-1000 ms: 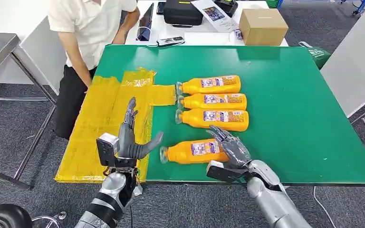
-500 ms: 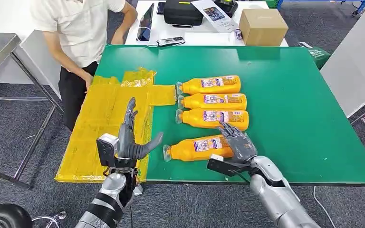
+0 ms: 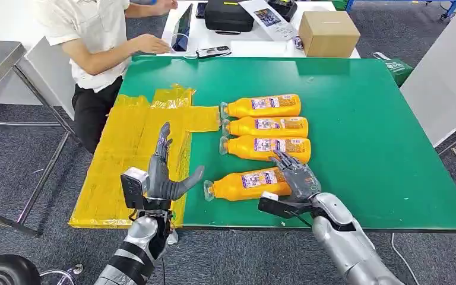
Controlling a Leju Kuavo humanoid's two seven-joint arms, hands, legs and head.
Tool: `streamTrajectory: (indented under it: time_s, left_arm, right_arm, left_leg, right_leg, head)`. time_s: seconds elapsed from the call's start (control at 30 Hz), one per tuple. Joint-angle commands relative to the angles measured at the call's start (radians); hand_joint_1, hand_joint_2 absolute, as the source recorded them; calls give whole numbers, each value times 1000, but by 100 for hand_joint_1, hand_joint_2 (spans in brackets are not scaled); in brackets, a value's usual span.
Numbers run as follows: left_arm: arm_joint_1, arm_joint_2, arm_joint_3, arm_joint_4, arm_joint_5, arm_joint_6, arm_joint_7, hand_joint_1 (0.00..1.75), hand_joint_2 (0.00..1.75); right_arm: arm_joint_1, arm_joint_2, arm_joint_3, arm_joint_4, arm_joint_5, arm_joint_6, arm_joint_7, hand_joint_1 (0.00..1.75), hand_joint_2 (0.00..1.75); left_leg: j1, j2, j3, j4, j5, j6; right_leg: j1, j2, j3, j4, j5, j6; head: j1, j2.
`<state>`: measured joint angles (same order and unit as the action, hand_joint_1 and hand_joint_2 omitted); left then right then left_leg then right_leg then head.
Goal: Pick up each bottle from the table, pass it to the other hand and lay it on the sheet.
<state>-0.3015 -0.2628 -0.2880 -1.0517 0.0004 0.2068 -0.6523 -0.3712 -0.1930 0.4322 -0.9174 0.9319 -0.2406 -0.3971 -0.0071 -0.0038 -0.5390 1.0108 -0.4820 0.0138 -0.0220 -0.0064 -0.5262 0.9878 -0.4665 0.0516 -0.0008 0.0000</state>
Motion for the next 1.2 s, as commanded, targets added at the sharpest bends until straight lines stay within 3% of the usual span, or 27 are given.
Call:
streamTrajectory:
  time_s: [0.03, 0.9, 0.97, 1.03, 1.2]
  left_arm:
    - [-46, 2, 2, 56, 3, -13, 1, 0, 175]
    - [-47, -2, 2, 56, -1, -18, -1, 0, 175]
    - [-33, -24, 30, 37, 41, 1, -6, 0, 175]
    - [14, -53, 80, -33, 263, -143, 72, 0, 175]
    - [153, -19, -4, -173, 350, -119, 116, 0, 175]
  right_arm:
    - [-81, -53, 90, 129, -37, 126, 4, 175, 175]
    - [-49, -37, 74, 129, -86, 121, -15, 175, 175]
    - [-23, -12, 8, 117, -185, 148, -64, 175, 175]
    - [1, 21, -55, 99, -244, 113, -89, 175, 175]
    - [89, 72, -186, -34, -375, 84, -133, 175, 175]
  left_leg:
    - [2, 0, -3, 1, 1, -1]
    - [2, -1, 0, 1, 1, -1]
    - [2, -1, 0, 1, 1, -1]
    - [2, -1, 0, 1, 1, -2]
    - [2, 3, 1, 0, 0, -2]
  right_leg:
    - [2, 0, -2, 0, 2, -2]
    - [2, -1, 1, -1, 1, -2]
    - [2, -1, 1, -2, 1, -2]
    - [2, -1, 1, -2, 2, -2]
    - [2, 3, 1, -2, 1, -3]
  head:
    - [0, 0]
    - [0, 0]
    - [0, 0]
    - [0, 0]
    - [0, 0]
